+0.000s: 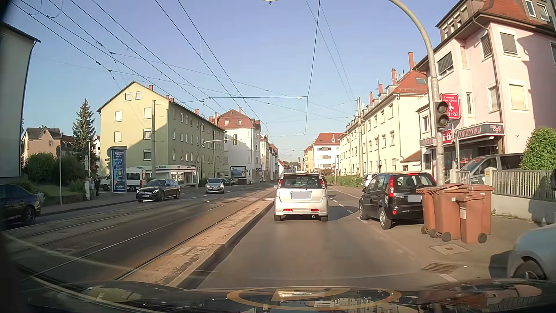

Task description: Follow the waypoints while adhering to traffic rules and regulations

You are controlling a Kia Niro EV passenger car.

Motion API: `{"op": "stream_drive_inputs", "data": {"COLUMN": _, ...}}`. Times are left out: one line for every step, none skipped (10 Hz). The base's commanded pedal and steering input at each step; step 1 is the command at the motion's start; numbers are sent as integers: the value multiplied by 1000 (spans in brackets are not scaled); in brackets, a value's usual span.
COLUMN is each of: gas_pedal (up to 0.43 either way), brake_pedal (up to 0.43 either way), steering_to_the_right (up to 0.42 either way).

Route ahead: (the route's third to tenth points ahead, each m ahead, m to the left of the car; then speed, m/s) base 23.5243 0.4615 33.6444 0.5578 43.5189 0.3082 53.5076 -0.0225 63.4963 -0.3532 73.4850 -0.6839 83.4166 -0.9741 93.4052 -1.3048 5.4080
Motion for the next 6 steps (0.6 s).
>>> {"op": "stream_drive_inputs", "data": {"gas_pedal": 189, "brake_pedal": 0, "steering_to_the_right": -1}}
{"op": "stream_drive_inputs", "data": {"gas_pedal": 177, "brake_pedal": 0, "steering_to_the_right": -2}}
{"op": "stream_drive_inputs", "data": {"gas_pedal": 157, "brake_pedal": 0, "steering_to_the_right": -3}}
{"op": "stream_drive_inputs", "data": {"gas_pedal": 157, "brake_pedal": 0, "steering_to_the_right": -4}}
{"op": "stream_drive_inputs", "data": {"gas_pedal": 150, "brake_pedal": 0, "steering_to_the_right": -4}}
{"op": "stream_drive_inputs", "data": {"gas_pedal": 130, "brake_pedal": 0, "steering_to_the_right": -4}}
